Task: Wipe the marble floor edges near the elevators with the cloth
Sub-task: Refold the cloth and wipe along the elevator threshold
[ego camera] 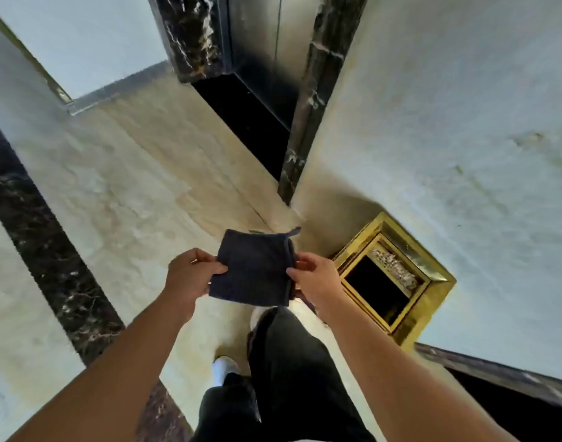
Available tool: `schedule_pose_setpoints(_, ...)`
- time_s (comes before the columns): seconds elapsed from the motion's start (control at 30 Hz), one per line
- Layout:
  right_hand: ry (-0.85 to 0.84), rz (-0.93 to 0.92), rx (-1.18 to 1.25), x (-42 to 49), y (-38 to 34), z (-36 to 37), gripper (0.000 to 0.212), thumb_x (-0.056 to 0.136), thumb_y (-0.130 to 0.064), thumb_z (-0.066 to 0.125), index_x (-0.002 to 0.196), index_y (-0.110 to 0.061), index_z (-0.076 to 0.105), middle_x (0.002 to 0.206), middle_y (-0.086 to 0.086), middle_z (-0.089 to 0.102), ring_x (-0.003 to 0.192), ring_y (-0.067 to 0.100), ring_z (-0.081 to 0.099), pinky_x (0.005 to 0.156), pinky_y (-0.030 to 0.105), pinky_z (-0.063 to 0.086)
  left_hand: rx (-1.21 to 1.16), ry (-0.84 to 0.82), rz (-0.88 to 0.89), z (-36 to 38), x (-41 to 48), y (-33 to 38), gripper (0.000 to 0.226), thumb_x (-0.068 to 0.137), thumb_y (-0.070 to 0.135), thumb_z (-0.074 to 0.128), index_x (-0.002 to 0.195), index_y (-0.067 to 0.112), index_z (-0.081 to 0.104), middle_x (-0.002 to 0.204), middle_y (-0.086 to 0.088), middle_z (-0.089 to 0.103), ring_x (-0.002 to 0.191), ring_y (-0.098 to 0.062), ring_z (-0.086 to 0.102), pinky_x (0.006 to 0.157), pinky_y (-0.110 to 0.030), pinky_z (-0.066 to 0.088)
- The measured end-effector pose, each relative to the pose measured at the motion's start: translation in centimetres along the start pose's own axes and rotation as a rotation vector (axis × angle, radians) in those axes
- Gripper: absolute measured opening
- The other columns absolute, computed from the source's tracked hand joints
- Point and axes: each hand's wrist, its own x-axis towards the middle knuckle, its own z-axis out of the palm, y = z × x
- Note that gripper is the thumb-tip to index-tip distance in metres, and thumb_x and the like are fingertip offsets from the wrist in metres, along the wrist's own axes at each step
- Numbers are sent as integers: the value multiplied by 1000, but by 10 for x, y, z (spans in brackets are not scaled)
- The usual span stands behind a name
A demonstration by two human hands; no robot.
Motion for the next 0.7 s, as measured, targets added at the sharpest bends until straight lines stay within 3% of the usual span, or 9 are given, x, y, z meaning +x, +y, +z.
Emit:
schedule_pose_setpoints(0.1, 112, 104, 120, 45, -6, 10, 28, 86, -2, 68, 86, -30, 70, 91, 1, 74, 84, 22, 72, 57, 34, 62, 144, -91, -23, 22, 68, 28, 21, 77, -8, 71, 77, 8, 56, 82, -16, 65, 68, -27, 58, 44, -23, 44)
schedule_pose_setpoints(0.23, 204, 226, 226, 128, -5, 24, 23, 87, -2, 69, 97, -23, 72, 94, 1, 73, 88, 23, 70, 56, 31, 60, 278, -160, -40, 55, 171, 49, 24, 75, -8, 71, 84, 10, 59, 90, -16, 67, 76, -30, 61, 61, -34, 49)
schedule_pose_setpoints(0.3, 229, 254, 239, 174, -4, 33, 24, 87, -2, 69, 104, -19, 72, 96, 1, 73, 90, 26, 70, 60, 33, 60, 329, -202, -27, 72, 226, 54, 33, 73, -10, 70, 89, 17, 59, 96, -13, 71, 82, -31, 64, 70, -40, 52)
schedule_pose_setpoints(0.4, 336, 308, 229, 242, 10, 46, 24, 85, -2, 70, 104, -16, 72, 96, 2, 74, 92, 27, 70, 76, 42, 61, 473, -298, 13, 95, 306, 45, 42, 71, -14, 65, 89, 23, 60, 92, -7, 74, 80, -27, 66, 70, -39, 52)
schedule_pose_setpoints(0.5, 438, 348, 231, 335, 53, 60, 24, 84, -5, 70, 104, -17, 72, 98, 2, 74, 94, 26, 69, 83, 42, 58, 624, -407, 119, 133, 407, 11, 46, 69, -14, 63, 94, 24, 67, 89, -1, 72, 79, -19, 63, 69, -31, 48)
schedule_pose_setpoints(0.6, 481, 383, 201, 426, 116, 74, 23, 84, -8, 71, 101, -23, 70, 94, -1, 72, 93, 25, 69, 72, 30, 54, 776, -512, 212, 172, 502, -46, 53, 73, -12, 59, 111, 22, 72, 102, 0, 71, 96, -18, 67, 85, -30, 52)
schedule_pose_setpoints(0.7, 550, 388, 228, 520, 196, 88, 24, 81, -3, 68, 95, -23, 71, 97, 6, 73, 93, 31, 69, 82, 47, 59, 876, -566, 285, 207, 599, -123, 56, 77, -4, 57, 120, 29, 70, 108, 6, 68, 109, -17, 65, 93, -28, 51)
